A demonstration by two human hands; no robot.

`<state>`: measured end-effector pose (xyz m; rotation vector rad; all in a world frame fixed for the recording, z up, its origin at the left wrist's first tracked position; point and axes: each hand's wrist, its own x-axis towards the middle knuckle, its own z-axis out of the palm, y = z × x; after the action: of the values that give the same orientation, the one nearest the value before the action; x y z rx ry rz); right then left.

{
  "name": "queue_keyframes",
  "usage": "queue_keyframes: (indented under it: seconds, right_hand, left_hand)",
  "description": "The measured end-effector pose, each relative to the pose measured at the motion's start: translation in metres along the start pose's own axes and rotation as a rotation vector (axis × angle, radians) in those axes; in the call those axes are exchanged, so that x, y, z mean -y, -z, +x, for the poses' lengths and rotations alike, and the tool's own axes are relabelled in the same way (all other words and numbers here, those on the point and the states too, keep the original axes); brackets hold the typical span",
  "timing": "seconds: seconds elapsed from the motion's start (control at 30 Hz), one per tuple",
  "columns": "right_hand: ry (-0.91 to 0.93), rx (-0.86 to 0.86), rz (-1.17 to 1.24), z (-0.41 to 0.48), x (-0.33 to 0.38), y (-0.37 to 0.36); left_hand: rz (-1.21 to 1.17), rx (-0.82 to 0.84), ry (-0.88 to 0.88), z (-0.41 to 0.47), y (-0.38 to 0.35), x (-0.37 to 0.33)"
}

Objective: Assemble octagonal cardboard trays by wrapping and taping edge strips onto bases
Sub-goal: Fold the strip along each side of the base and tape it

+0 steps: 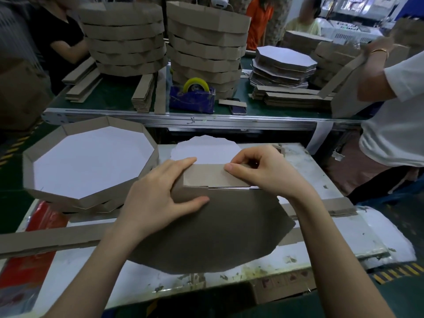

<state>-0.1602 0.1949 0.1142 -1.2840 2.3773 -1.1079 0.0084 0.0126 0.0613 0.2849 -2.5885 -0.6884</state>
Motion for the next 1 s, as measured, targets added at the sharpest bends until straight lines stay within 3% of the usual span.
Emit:
queue_keyframes:
  seconds: [0.83,1.0]
  right_hand:
    - [-0.017,0.112,0.081,-0.008,0.007,-0.006]
    - [-0.139,0.086,0.105,-0.009,-0.004,0.001]
  left_hand:
    - [0.065,0.034,-0.165,0.0,0.005,-0.025]
    - [0.036,0.022,-0.126,0.0,0.005,-0.025]
